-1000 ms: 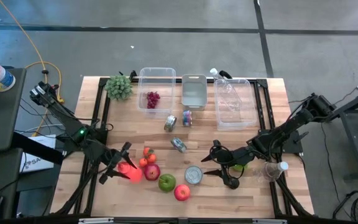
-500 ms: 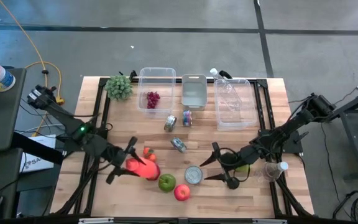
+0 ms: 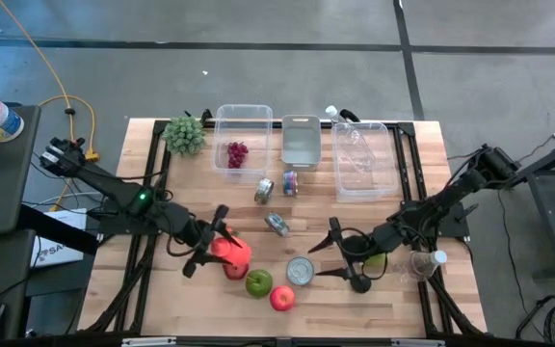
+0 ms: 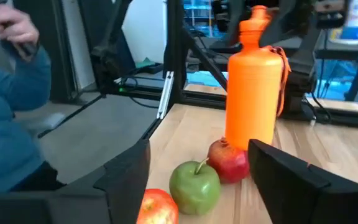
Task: Pick & Place Food Item
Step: Put the orange water bottle into the right transparent bin
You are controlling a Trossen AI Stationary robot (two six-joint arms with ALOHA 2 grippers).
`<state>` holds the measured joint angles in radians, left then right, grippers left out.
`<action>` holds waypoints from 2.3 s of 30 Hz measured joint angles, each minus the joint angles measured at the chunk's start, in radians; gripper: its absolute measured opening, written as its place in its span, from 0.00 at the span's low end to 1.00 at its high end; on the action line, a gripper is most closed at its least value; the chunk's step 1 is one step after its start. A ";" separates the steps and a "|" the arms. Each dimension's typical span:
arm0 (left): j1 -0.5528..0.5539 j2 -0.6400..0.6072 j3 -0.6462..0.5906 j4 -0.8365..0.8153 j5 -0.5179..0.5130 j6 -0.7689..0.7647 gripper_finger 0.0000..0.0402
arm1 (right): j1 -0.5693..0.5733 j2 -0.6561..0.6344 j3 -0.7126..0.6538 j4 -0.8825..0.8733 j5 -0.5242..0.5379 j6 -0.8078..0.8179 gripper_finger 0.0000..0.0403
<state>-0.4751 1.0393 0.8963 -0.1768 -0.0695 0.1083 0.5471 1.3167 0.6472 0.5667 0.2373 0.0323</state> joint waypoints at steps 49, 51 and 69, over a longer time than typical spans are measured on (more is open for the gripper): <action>0.216 0.216 -0.002 0.436 0.076 -0.052 0.48 | -0.076 0.114 0.008 0.180 0.218 -0.141 0.96; 0.216 0.216 -0.002 0.436 0.078 -0.052 0.48 | -0.086 0.114 0.027 0.162 0.248 -0.138 0.96; 0.224 0.216 -0.002 0.465 0.105 -0.034 0.48 | -0.153 0.395 0.388 -0.021 0.220 -0.128 0.96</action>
<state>-0.2509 1.2549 0.8948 0.2885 0.0357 0.0741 0.3937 1.7117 1.0352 0.5462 0.4572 -0.0957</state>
